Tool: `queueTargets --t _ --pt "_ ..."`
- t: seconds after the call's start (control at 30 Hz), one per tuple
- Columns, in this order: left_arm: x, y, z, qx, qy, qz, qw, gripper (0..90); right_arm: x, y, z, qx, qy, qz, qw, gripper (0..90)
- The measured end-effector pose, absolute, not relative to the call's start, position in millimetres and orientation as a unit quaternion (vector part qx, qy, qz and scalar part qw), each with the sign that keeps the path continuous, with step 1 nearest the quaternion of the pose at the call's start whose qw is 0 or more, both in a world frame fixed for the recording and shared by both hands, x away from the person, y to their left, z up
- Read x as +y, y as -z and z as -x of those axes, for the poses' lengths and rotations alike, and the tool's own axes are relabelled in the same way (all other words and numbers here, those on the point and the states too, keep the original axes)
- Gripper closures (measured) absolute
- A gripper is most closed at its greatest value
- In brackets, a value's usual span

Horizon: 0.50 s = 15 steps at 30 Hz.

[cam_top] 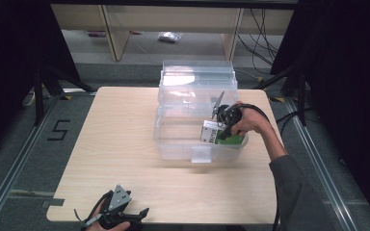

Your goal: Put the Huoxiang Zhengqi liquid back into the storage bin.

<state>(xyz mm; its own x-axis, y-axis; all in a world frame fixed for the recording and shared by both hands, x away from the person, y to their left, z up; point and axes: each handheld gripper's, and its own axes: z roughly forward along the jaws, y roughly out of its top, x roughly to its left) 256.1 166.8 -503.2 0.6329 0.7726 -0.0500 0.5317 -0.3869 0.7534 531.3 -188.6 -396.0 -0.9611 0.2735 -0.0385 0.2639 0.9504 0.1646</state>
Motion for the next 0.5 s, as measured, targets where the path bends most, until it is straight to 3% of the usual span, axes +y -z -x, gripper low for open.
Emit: queueTargets --t 0.5 --pt "166.7 503.3 -256.1 0.398 -0.157 -0.818 0.384 15.0 -186.2 405.0 -529.5 0.988 -0.063 -0.136 0.025 64.3"
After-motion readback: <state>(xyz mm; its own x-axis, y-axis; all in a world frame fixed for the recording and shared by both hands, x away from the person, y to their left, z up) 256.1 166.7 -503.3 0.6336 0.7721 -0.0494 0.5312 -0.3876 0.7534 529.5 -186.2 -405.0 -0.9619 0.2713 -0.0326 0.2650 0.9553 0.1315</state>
